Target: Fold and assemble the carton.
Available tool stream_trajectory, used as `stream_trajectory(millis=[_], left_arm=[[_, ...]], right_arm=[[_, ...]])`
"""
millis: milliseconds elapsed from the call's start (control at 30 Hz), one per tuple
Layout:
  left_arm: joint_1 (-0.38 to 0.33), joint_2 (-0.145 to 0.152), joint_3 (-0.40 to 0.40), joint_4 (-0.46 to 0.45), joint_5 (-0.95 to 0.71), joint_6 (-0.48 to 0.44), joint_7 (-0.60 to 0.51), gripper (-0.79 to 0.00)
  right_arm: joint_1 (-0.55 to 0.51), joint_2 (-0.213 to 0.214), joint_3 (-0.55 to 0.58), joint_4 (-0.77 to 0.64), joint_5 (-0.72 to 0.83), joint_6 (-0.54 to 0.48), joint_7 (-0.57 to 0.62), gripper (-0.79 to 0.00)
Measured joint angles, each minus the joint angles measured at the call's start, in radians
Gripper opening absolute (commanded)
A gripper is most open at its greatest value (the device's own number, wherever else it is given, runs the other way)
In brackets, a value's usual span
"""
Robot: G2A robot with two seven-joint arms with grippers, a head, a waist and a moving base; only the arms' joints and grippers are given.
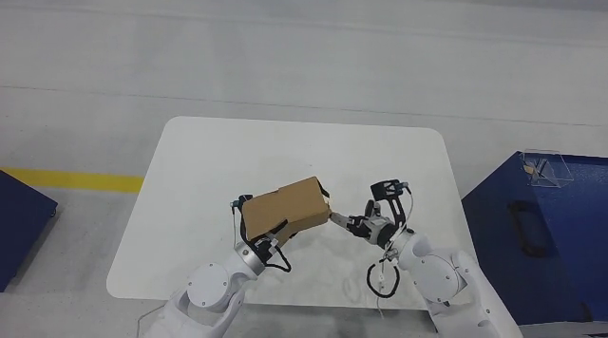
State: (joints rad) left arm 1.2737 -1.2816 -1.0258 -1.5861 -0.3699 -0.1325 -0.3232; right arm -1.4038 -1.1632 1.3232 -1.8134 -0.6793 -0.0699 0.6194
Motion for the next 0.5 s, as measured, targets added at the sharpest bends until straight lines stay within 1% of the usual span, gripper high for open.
stream_trajectory(millis=[200, 300, 400, 500], left_arm=[[0.0, 0.0, 0.0, 0.0, 0.0, 0.0, 0.0, -0.785], [0.0, 0.0, 0.0, 0.0, 0.0, 0.0, 0.0, -0.785], [0.0, 0.0, 0.0, 0.0, 0.0, 0.0, 0.0, -0.785], [0.0, 0.0, 0.0, 0.0, 0.0, 0.0, 0.0, -0.785]], right_arm=[[-0.021, 0.008, 0.003, 0.015, 0.02, -0.114, 0.048, 0.0], [-0.008, 0.006, -0.003, 0.036, 0.005, -0.075, 0.015, 0.0], [0.009, -0.001, -0.007, 0.046, 0.042, -0.027, -0.03, 0.0], [0.021, -0.003, -0.004, 0.048, 0.069, -0.002, -0.044, 0.0]])
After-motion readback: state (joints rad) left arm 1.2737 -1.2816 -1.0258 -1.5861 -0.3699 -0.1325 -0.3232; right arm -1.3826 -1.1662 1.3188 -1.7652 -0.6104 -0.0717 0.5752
